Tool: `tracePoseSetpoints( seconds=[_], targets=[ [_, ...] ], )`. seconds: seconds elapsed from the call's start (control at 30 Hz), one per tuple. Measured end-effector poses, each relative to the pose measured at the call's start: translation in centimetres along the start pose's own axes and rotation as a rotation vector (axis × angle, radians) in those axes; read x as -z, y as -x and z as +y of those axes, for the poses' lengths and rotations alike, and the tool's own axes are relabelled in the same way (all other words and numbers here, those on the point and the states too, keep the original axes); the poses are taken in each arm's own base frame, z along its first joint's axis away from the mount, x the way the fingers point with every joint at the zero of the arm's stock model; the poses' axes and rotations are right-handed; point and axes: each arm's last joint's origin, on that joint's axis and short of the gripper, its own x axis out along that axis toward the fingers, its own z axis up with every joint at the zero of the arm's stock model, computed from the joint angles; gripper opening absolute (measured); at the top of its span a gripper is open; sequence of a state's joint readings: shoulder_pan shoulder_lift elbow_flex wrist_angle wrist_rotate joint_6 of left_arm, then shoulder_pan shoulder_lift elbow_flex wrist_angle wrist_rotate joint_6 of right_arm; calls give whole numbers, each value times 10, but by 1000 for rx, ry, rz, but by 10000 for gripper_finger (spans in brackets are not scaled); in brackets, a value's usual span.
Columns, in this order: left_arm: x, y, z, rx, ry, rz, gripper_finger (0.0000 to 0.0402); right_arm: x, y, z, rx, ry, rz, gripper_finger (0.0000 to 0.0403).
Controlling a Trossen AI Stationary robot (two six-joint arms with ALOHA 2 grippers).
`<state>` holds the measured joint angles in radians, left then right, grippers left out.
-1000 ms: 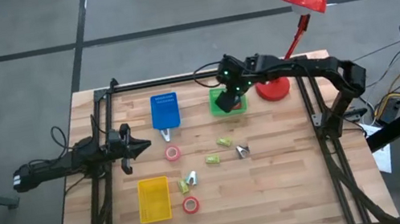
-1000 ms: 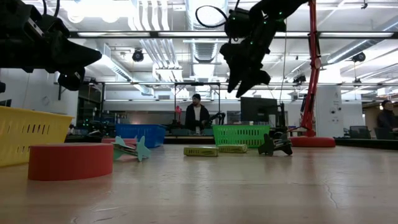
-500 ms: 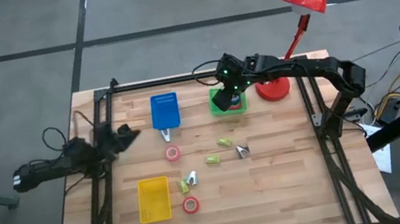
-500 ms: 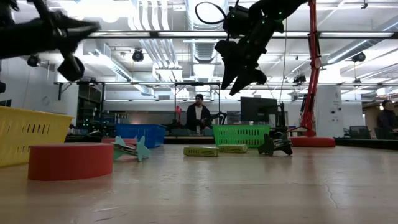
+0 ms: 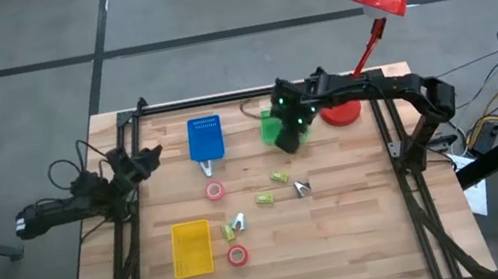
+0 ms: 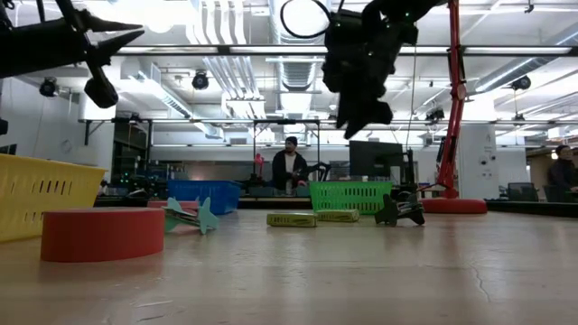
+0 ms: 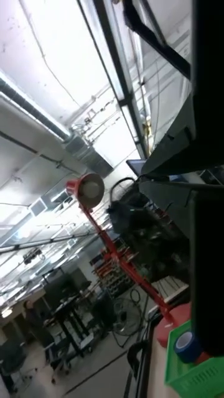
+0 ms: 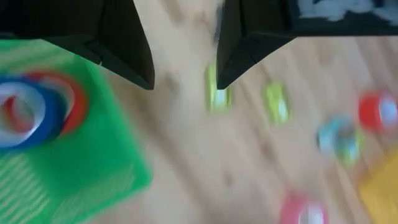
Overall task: Pick and place Stapler, Stapler remover, tape
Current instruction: Put the pink tape into the green basket
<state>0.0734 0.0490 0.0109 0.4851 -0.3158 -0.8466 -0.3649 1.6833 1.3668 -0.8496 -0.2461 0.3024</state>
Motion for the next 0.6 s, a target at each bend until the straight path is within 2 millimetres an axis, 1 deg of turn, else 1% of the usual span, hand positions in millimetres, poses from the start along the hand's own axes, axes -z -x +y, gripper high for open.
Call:
tracePoseSetpoints(
  seconds=[0.17,0.27,0.37,0.5,0.6],
  targets=[
    [0,0,1,-22,-5,-21,30,22,-6,14,10,19,162,156],
    [-1,0,2,-63,-9,-62,30,34,-12,25,-30,19,239,152],
    [0,0,4,-84,-26,-47,30,45,-19,33,-79,13,298,150],
    [5,-1,9,-134,46,0,33,52,-25,36,-73,37,318,153],
    [12,0,16,-198,69,60,38,54,-30,34,-69,42,309,155]
  ],
)
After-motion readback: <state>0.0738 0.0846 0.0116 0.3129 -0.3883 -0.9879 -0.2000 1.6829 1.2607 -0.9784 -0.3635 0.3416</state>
